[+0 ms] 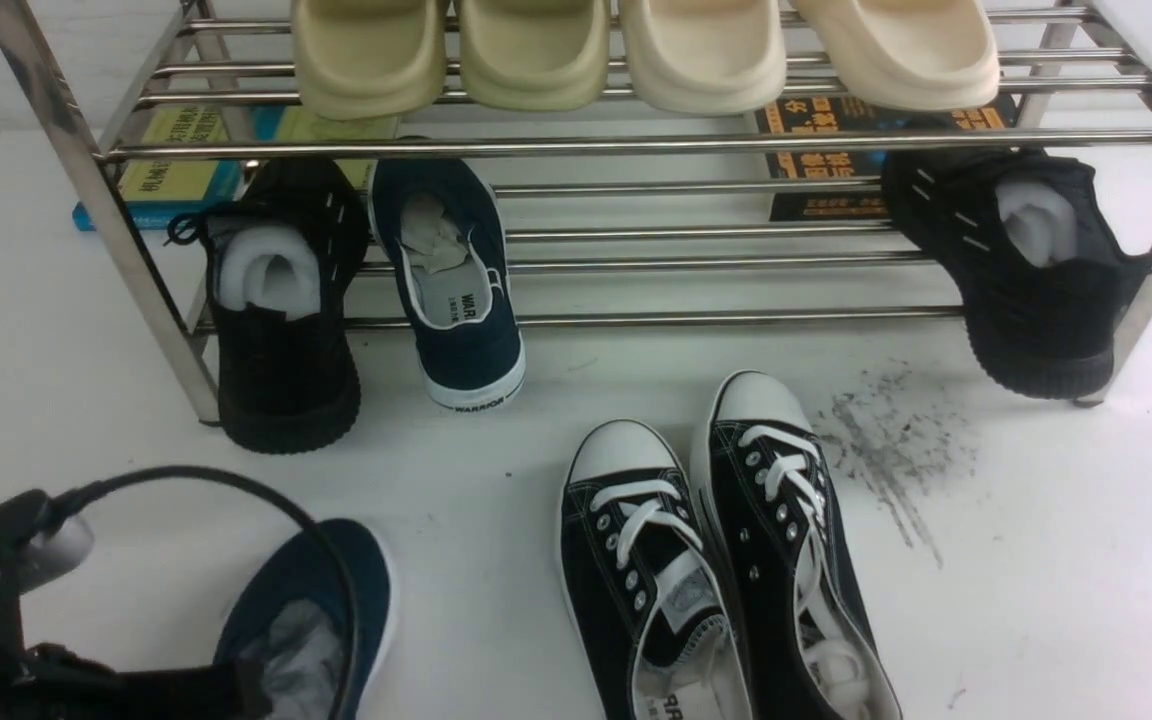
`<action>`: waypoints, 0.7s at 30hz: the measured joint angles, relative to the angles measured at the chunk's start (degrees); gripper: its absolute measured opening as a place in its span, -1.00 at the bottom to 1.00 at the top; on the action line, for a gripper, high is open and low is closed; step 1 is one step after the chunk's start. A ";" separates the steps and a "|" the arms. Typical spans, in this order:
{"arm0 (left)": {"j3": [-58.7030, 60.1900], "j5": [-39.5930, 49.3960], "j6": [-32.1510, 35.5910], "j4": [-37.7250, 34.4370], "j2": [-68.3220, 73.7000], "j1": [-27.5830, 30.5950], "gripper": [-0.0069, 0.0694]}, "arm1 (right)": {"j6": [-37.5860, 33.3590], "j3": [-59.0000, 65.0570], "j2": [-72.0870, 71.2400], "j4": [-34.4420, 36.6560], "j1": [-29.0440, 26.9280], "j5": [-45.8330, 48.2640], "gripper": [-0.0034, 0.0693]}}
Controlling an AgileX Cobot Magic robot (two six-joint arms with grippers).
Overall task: Take the shoes off the shelf with your hand on the white table.
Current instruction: 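Set the held shoe down on the floor in front of the rack with the left gripper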
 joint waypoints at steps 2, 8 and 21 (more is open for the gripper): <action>2.07 -3.37 -1.95 1.79 0.67 0.00 -0.68 | 0.00 0.00 0.00 0.00 0.00 0.00 -0.80; 4.88 -11.03 -9.82 11.52 7.07 0.00 -0.68 | 0.00 0.00 0.00 0.00 0.00 0.00 -0.80; 4.88 -16.70 -24.48 24.12 18.99 0.00 -0.68 | 0.00 0.00 0.00 0.00 0.00 0.00 -0.80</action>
